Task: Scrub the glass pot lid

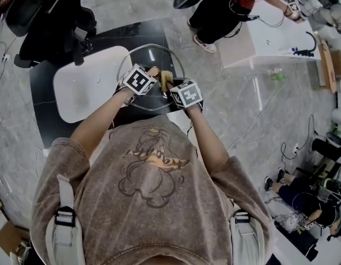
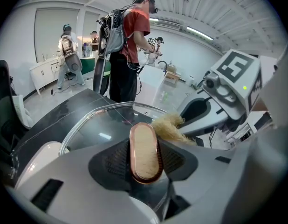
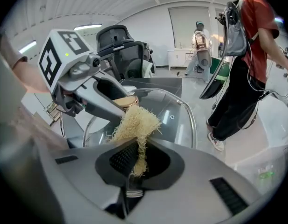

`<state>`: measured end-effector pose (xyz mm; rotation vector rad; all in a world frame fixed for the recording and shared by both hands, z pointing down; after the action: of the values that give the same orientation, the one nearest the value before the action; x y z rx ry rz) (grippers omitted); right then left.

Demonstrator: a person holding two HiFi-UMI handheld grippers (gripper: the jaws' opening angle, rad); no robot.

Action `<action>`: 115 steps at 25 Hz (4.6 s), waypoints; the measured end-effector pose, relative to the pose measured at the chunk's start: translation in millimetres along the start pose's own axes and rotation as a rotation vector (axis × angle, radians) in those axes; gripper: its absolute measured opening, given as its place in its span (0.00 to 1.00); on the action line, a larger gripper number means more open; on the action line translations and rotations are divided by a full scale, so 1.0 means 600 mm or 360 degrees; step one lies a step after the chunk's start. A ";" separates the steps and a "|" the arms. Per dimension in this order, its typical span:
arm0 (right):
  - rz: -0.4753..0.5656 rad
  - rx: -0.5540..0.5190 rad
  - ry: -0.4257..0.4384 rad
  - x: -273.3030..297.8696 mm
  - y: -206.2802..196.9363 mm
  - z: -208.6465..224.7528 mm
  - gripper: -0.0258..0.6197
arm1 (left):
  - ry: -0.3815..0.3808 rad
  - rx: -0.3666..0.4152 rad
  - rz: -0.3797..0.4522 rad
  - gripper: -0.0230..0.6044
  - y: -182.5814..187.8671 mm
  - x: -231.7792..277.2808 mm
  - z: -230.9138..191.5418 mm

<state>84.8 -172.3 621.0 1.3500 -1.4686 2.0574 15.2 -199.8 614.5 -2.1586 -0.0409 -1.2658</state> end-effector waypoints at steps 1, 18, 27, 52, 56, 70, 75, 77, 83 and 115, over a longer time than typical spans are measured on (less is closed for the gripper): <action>-0.0005 -0.0001 0.0014 0.002 0.004 0.009 0.10 | 0.0000 0.0000 -0.0001 0.33 0.000 0.000 -0.001; -0.0233 -0.0226 0.0225 0.064 0.102 0.095 0.10 | 0.0017 -0.0014 0.0008 0.33 0.001 0.001 0.000; -0.0286 -0.0279 0.0298 0.097 0.144 0.090 0.10 | 0.0040 -0.0023 0.0023 0.33 0.002 0.002 0.001; -0.0421 -0.0787 0.0796 0.171 0.224 -0.009 0.10 | 0.0072 -0.0064 0.0121 0.33 0.001 0.007 -0.001; -0.0416 -0.0790 0.0836 0.178 0.224 -0.012 0.10 | 0.0073 -0.0058 0.0119 0.33 -0.002 0.010 -0.006; -0.0325 -0.0747 0.0799 0.204 0.255 -0.023 0.10 | 0.0072 -0.0049 0.0120 0.33 -0.001 0.007 0.000; -0.0291 -0.0735 0.0689 0.219 0.269 -0.016 0.10 | 0.0065 -0.0053 0.0116 0.33 -0.001 0.007 -0.001; -0.0297 -0.0751 0.0671 0.221 0.270 -0.015 0.10 | 0.0065 -0.0055 0.0117 0.33 -0.001 0.007 -0.002; -0.0265 -0.0634 0.0596 0.225 0.272 0.003 0.10 | 0.0064 -0.0052 0.0123 0.33 -0.002 0.008 -0.004; -0.0224 -0.0175 0.0153 0.134 0.165 0.173 0.10 | 0.0067 -0.0023 0.0128 0.33 -0.002 0.014 -0.003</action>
<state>30.7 -327.2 632.2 1.2560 -1.3835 1.8983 18.2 -202.3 622.2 -2.1233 0.0722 -1.2683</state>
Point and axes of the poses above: the fingertips, and each gripper's own axes: x forward along the fingers, z to its right, y out of its top, the point moved 2 cm from there along -x, backward along the fingers, and after that the axes turned 15 degrees about -x, right-handed, at the moved point
